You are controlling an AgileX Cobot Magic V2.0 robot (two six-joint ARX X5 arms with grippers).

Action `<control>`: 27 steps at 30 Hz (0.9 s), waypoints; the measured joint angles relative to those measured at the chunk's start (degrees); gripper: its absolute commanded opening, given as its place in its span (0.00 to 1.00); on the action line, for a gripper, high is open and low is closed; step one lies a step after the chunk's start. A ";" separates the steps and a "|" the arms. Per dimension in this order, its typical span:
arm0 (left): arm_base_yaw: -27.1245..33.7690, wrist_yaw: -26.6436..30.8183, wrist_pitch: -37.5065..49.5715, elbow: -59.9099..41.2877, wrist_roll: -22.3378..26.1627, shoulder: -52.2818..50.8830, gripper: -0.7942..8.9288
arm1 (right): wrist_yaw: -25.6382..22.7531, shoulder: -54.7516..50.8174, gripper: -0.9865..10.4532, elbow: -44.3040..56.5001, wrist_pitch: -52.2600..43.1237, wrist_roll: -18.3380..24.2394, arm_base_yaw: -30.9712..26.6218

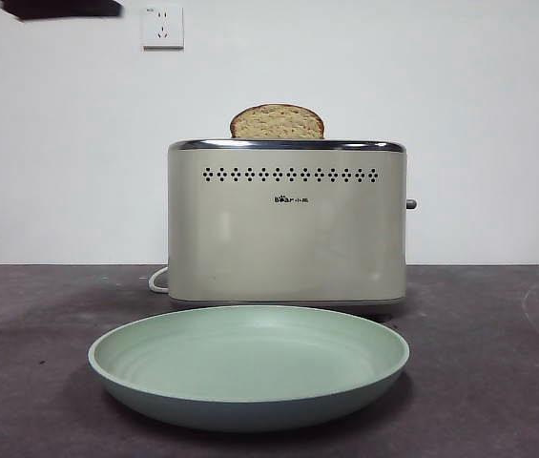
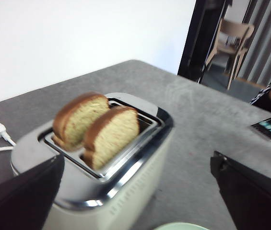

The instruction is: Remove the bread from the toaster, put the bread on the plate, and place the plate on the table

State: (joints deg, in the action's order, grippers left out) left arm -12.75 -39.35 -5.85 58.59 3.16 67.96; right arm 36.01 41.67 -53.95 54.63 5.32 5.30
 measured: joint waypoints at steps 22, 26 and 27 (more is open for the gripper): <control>-7.63 5.44 10.29 13.14 8.41 27.41 0.65 | -0.07 0.00 0.66 0.00 0.00 0.00 0.00; -8.70 6.23 11.26 13.14 8.41 29.14 0.56 | -0.09 0.00 0.66 0.00 0.00 0.00 0.00; -8.92 6.23 11.30 13.14 8.41 29.53 0.55 | -0.11 0.00 0.66 0.00 0.00 0.00 0.00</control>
State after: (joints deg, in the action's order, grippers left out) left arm -21.67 -33.12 5.45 71.72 11.57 97.49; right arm 35.90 41.67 -53.95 54.63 5.32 5.30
